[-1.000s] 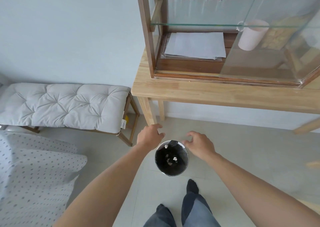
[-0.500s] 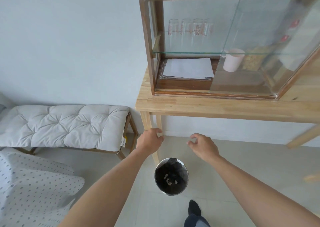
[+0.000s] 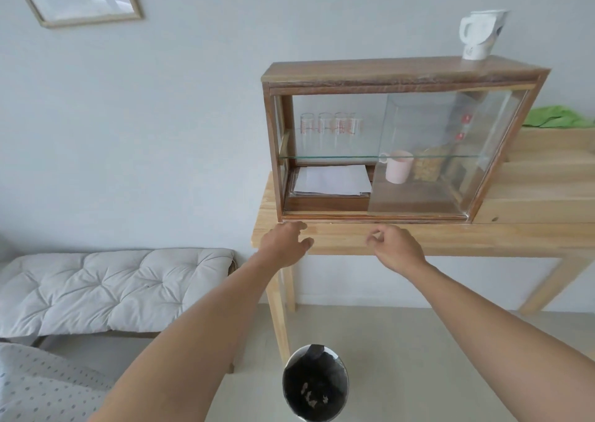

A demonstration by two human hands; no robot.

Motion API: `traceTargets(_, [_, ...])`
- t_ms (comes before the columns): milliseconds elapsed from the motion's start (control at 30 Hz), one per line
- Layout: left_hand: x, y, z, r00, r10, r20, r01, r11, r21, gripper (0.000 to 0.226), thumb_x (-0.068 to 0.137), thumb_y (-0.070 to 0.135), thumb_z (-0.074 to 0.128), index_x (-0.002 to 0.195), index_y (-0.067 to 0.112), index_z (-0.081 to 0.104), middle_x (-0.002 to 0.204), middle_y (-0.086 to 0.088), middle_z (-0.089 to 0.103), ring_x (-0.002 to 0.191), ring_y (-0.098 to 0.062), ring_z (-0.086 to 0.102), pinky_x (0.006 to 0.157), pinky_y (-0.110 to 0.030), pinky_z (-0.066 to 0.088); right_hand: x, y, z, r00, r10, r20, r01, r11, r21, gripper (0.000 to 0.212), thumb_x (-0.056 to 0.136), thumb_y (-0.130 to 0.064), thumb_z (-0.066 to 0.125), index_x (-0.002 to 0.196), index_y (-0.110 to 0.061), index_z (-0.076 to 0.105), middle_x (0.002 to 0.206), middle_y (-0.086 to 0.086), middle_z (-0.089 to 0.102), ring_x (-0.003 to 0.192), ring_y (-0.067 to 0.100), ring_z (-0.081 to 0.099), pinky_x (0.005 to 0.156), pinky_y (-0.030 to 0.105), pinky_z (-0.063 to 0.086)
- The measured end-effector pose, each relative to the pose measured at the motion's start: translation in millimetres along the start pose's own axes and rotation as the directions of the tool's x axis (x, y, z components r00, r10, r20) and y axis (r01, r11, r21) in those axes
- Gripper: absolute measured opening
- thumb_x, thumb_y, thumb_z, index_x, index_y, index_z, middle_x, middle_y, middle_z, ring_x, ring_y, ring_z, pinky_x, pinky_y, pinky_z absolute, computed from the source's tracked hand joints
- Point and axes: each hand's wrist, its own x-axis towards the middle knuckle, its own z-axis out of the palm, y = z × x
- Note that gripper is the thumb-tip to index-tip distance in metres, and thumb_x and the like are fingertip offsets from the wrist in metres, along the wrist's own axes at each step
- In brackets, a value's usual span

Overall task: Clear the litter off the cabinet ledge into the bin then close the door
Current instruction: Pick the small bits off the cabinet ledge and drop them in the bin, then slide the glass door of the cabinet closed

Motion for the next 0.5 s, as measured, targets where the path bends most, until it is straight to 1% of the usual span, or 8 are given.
traceTargets(67, [4,11,-13,0.999,0.032,-0.004,-0.032,0.999,0.038,0.062,0.102,0.053,0.056,0.156,0.026,0.045,0.153,0.0,0.056,0.139,-0.027,0.051,0.106,-0.044,0.047,4,-9,-16,0.999,-0.021,-0.043,0.021,1.0,-0.001,0.025,0.098,-0.045,0.059,0.11,-0.031,0.077,0.107,-0.009,0.077,0.097,0.024,0.072,0.08,0.036,0.053])
traceTargets(133, [9,20,-23,0.998,0.056,0.004,-0.056,0.995,0.076,0.068,0.102,0.056,0.055,0.16,0.025,0.039,0.158,-0.003,0.049,0.143,-0.028,0.047,0.108,-0.046,0.045,7,-15,-28,0.996,-0.04,-0.079,0.041,0.999,0.012,0.025,0.097,-0.046,0.062,0.11,-0.032,0.078,0.116,-0.008,0.079,0.108,0.024,0.072,0.087,0.037,0.054])
traceTargets(233, [15,31,-33,0.997,0.071,0.021,-0.073,0.991,0.113,0.076,0.101,0.06,0.054,0.163,0.022,0.031,0.164,-0.003,0.041,0.147,-0.029,0.042,0.112,-0.05,0.043,8,-18,-38,0.993,-0.06,-0.098,0.064,0.997,0.031,0.031,0.098,-0.049,0.065,0.119,-0.03,0.077,0.123,-0.005,0.079,0.118,0.025,0.07,0.094,0.039,0.054])
traceTargets(333, [19,37,-40,0.997,0.077,0.019,-0.08,0.985,0.155,0.079,0.1,0.063,0.053,0.162,0.021,0.029,0.167,-0.004,0.035,0.15,-0.029,0.037,0.112,-0.051,0.042,9,-18,-42,0.991,-0.077,-0.106,0.082,0.996,0.044,0.037,0.1,-0.049,0.066,0.126,-0.025,0.076,0.124,-0.002,0.079,0.12,0.027,0.071,0.098,0.041,0.055])
traceTargets(500, [23,39,-40,0.997,0.071,0.037,-0.077,0.98,0.184,0.082,0.099,0.067,0.049,0.163,0.022,0.025,0.171,-0.004,0.025,0.155,-0.029,0.026,0.113,-0.055,0.037,7,-14,-43,0.993,-0.08,-0.091,0.083,0.996,0.03,0.043,0.101,-0.048,0.064,0.134,-0.021,0.072,0.13,-0.001,0.078,0.124,0.027,0.069,0.104,0.044,0.055])
